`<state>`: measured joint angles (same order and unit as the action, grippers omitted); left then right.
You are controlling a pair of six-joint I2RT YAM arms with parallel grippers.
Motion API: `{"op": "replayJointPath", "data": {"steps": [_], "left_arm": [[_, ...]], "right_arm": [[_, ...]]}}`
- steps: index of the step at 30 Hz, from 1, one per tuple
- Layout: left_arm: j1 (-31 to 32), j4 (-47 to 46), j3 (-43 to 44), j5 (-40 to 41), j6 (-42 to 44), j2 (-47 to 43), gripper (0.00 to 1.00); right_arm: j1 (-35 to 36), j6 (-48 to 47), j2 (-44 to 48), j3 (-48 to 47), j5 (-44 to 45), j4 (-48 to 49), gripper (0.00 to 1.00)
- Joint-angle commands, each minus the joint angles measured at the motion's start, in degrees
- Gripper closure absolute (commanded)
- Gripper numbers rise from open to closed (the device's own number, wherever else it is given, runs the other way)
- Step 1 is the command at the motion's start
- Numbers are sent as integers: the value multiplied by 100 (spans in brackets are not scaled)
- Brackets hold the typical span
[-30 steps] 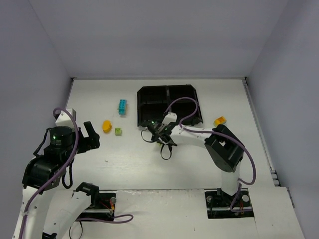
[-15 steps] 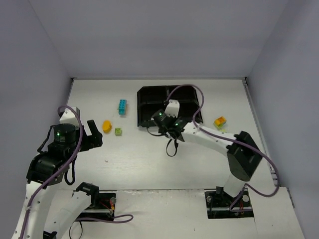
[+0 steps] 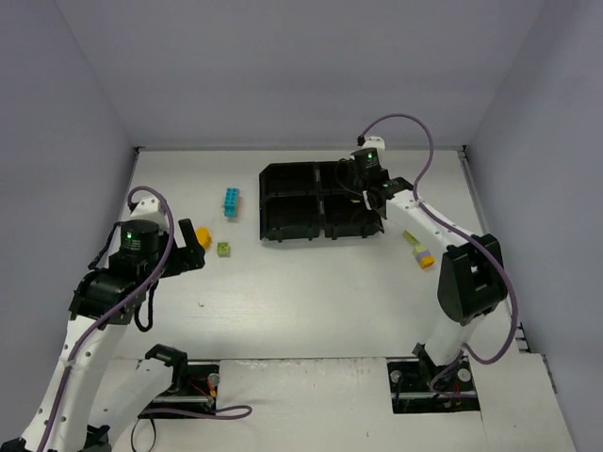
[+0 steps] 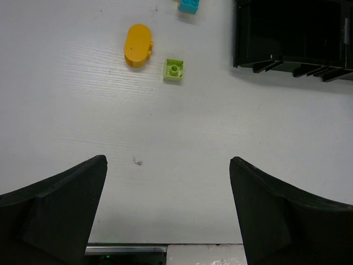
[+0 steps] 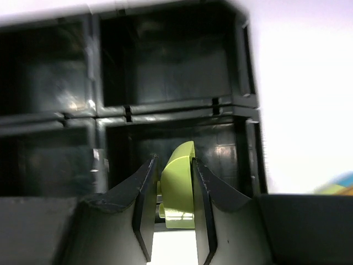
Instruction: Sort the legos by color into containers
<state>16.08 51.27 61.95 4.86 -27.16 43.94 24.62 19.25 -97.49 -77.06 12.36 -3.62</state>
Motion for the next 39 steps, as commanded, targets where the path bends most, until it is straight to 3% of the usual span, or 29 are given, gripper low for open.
{"op": "replayJointPath", "data": {"steps": [1, 12, 17, 32, 39], "left_arm": [[18, -372, 115, -56, -70, 176, 14], [10, -688, -104, -152, -184, 483, 14], [10, -1065, -254, -117, -351, 913, 15], [54, -2349, -8, -100, -247, 3803, 19], [36, -2831, 185, -46, -36, 4964, 26]], "right_arm": [[-89, -465, -340, -336, -664, 309, 85], [-89, -571, -236, -389, -937, 450, 31], [-89, -606, 335, -188, -876, 388, 27], [-98, -228, 3832, 1711, -726, -358, 24], [-98, -9, 4466, 2106, -630, -754, 23]]}}
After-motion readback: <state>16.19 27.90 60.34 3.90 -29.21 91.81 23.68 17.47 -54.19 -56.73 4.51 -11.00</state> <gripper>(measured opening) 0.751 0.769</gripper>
